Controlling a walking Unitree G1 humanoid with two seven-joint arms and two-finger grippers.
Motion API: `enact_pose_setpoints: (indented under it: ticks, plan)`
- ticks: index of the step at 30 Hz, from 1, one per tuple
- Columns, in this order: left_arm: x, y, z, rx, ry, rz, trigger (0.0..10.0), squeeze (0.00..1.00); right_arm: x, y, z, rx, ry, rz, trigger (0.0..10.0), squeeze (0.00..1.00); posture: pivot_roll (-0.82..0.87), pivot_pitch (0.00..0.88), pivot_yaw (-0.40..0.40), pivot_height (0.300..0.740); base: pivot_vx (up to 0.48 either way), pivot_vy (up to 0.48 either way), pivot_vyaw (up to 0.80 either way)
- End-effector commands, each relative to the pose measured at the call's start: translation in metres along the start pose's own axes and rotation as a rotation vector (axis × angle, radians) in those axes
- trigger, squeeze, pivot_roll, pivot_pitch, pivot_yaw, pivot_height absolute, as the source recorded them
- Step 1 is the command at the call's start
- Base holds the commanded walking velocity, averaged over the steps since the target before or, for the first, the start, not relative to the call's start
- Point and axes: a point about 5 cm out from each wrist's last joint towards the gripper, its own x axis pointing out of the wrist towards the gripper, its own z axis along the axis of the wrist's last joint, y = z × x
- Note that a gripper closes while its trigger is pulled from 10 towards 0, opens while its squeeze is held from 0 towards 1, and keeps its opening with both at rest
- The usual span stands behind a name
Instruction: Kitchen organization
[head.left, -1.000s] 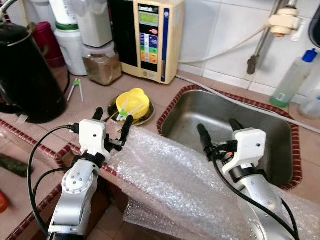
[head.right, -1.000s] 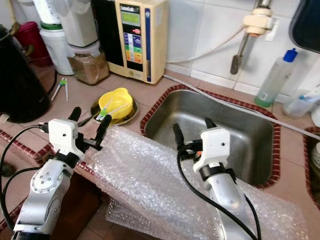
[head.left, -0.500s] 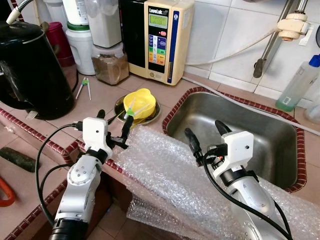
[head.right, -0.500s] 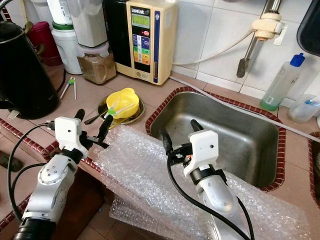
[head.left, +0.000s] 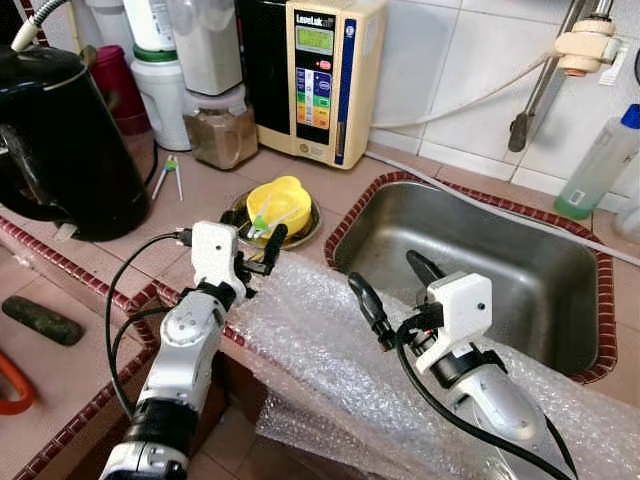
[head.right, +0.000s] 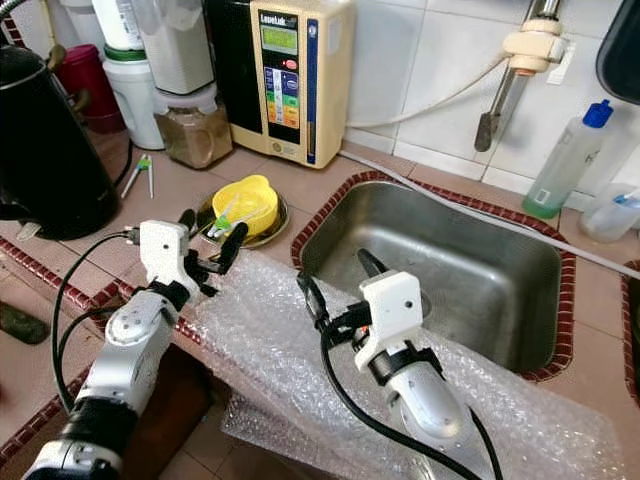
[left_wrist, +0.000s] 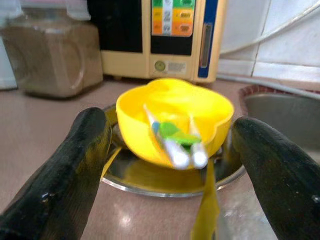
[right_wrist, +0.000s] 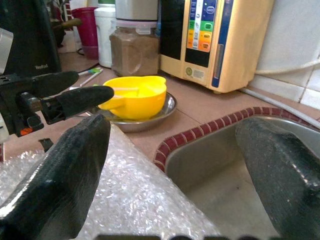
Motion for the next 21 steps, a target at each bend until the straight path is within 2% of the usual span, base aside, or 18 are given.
enact_pose_setpoints:
  ticks: [1, 2, 3, 4, 5, 15, 16, 17, 18, 21]
  plan:
    - [0.002, 0.005, 0.001, 0.006, 0.006, 0.005, 9.1, 0.0, -0.002, 0.0, 0.007, 0.0, -0.018, 0.001, 10.0, 0.0, -0.1, 0.0, 0.03, 0.74, 0.0, 0.0, 0.0]
    - [0.003, 0.006, -0.001, -0.005, 0.017, 0.0, 4.7, 0.0, -0.003, 0.001, 0.007, 0.007, -0.014, 0.01, 10.0, 0.0, -0.1, 0.0, 0.03, 0.74, 0.0, 0.0, 0.0]
    - [0.005, 0.007, -0.002, -0.008, 0.023, -0.002, 2.0, 0.0, -0.003, 0.001, 0.007, 0.013, -0.01, 0.017, 10.0, 0.0, -0.1, 0.0, 0.03, 0.74, 0.0, 0.0, 0.0]
    - [0.005, 0.007, -0.002, -0.008, 0.023, -0.002, 2.0, 0.0, -0.003, 0.001, 0.007, 0.013, -0.01, 0.017, 10.0, 0.0, -0.1, 0.0, 0.03, 0.74, 0.0, 0.0, 0.0]
    - [0.007, 0.007, -0.004, -0.017, 0.033, -0.009, 0.0, 0.0, -0.004, 0.002, 0.006, 0.023, -0.005, 0.03, 10.0, 0.0, -0.11, 0.0, 0.029, 0.74, 0.0, 0.0, 0.0]
    - [0.016, 0.002, -0.005, -0.035, 0.039, -0.038, 0.0, 0.0, -0.006, 0.004, 0.003, 0.044, 0.026, 0.066, 10.0, 0.0, -0.11, 0.004, 0.027, 0.74, 0.0, 0.0, 0.0]
    - [0.017, 0.002, -0.005, -0.027, 0.039, -0.035, 3.3, 0.0, -0.006, 0.004, 0.003, 0.044, 0.027, 0.065, 10.0, 0.0, -0.11, 0.004, 0.027, 0.74, 0.0, 0.0, 0.0]
    - [0.017, 0.002, -0.005, -0.021, 0.039, -0.033, 3.3, 0.0, -0.006, 0.004, 0.003, 0.044, 0.028, 0.065, 10.0, 0.0, -0.11, 0.004, 0.027, 0.74, 0.0, 0.0, 0.0]
    - [0.017, 0.003, -0.005, -0.015, 0.039, -0.027, 10.0, 0.0, -0.006, 0.004, 0.003, 0.044, 0.029, 0.064, 10.0, 0.0, -0.11, 0.004, 0.027, 0.74, 0.0, 0.0, 0.0]
    - [0.01, 0.01, -0.001, -0.004, 0.003, 0.022, 10.0, 0.0, -0.007, 0.003, 0.004, 0.038, 0.023, 0.055, 10.0, 0.0, -0.1, 0.011, 0.033, 0.74, 0.0, 0.0, 0.0]
